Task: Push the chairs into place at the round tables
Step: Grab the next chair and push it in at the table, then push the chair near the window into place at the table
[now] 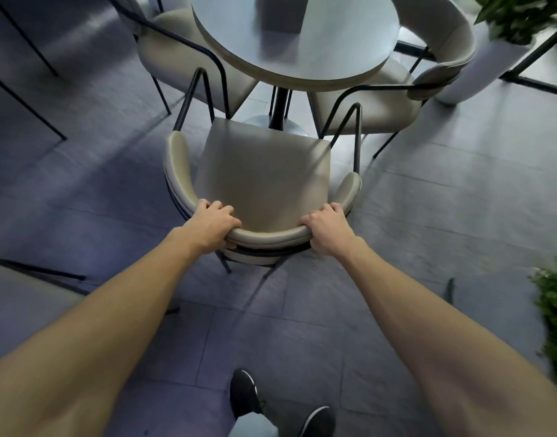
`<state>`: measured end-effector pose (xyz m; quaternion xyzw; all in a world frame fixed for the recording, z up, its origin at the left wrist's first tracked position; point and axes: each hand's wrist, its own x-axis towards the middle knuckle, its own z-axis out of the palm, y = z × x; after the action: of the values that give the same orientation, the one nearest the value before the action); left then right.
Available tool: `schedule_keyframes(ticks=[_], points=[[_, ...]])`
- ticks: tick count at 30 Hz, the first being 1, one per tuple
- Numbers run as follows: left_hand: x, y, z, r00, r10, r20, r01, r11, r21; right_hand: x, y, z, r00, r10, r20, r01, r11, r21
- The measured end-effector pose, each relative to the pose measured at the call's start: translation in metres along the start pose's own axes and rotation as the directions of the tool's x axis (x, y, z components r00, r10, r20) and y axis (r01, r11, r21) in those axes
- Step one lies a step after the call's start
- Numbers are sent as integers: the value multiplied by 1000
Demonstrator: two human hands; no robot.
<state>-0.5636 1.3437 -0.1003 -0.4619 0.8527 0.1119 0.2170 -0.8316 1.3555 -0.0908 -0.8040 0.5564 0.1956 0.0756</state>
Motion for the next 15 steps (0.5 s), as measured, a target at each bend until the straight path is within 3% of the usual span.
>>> schedule_keyframes(ticks=[4,8,15], points=[[0,7,-10,996,-25,81,29,999,-44,-5,1,-7,998,-34,47,33,999,9],[2,24,-40,988,6,152,11,994,-110,-20,1,-36,997,-8,76,-3,990,140],[22,60,-155,992,-19,-128,17,1000,-16,-56,60,-121,988,136,-71,-122,976,181]])
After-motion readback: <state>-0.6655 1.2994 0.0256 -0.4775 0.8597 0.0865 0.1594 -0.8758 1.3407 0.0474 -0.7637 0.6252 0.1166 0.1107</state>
